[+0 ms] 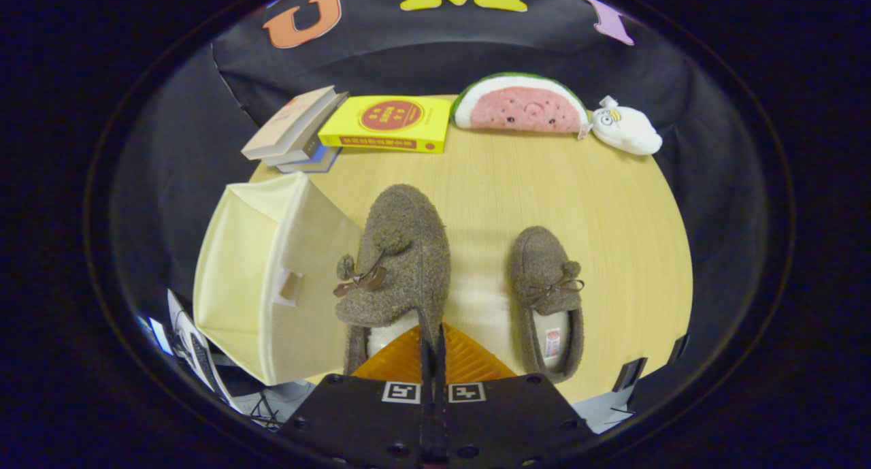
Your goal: Open the storage box then place both shoes into the box .Put the left shoe in first, then the right shoe, with the right side of both shoes facing outward in a uniform manner.
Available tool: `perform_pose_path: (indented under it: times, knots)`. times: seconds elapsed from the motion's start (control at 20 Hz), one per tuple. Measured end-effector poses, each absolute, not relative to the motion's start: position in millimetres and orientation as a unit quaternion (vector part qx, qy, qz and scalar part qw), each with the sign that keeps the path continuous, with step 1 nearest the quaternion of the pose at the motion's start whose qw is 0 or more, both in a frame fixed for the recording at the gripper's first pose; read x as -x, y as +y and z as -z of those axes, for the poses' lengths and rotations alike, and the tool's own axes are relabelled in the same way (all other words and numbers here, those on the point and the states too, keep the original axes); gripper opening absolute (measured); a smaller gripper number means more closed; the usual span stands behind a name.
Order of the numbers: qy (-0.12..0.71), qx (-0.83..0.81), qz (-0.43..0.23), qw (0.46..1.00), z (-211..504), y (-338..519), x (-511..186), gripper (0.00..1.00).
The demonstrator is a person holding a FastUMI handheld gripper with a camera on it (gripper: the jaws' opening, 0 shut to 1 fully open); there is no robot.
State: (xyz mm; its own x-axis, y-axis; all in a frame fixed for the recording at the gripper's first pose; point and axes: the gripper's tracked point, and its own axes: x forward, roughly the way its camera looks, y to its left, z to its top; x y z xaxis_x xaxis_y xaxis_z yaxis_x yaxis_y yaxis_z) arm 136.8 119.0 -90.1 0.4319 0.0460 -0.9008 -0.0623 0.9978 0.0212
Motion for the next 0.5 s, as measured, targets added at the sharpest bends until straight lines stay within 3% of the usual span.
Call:
perform_pose_path:
  times: [0.25, 0.5]
  knots:
    - [0.490, -0.025, -0.048, 0.870, 15.9, 183.0, -132.4, 0.00]
    - [0.487, -0.032, -0.065, 0.870, 23.9, 265.6, -135.0, 0.00]
